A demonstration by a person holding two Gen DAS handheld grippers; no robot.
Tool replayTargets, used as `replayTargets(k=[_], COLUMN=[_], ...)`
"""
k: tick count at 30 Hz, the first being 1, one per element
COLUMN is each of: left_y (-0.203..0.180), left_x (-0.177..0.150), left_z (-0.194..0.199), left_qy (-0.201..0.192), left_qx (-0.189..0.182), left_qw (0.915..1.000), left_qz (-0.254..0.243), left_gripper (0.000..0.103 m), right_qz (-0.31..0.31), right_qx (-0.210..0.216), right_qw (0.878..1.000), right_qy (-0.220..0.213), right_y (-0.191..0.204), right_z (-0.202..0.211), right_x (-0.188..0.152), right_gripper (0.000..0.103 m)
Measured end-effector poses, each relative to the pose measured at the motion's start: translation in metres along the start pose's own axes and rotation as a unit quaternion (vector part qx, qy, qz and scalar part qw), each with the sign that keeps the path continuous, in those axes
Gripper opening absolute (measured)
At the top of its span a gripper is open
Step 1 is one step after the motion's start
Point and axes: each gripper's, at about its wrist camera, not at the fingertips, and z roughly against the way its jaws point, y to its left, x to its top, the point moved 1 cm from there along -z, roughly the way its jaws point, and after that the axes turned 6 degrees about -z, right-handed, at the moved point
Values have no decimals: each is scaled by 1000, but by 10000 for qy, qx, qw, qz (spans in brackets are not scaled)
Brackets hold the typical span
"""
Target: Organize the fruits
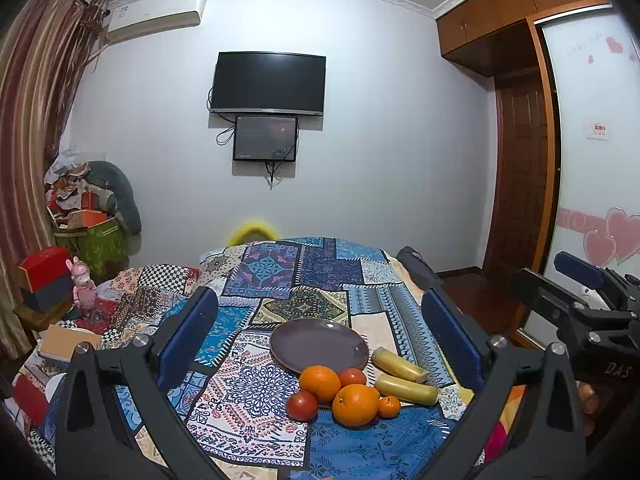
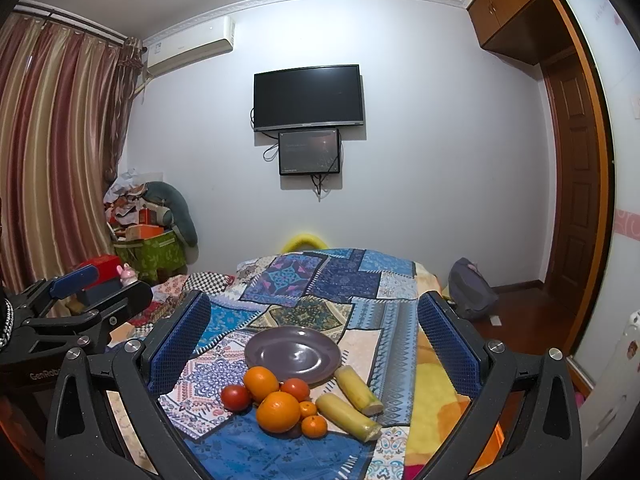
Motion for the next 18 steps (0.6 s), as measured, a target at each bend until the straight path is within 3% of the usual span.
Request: replayTargets(k=[18], left_y=[1], left_x=[-1], left_z=[-1], left_qy=[6], left_qx=[8], left_qw=[10000], left_qz=[16], left_gripper=[103], right_qz=[-7], right_qx=[7], right_qw=[10000], right_qy=[-11], right_y=[1], right_z=[1], right_x=[-1], right_gripper=[103])
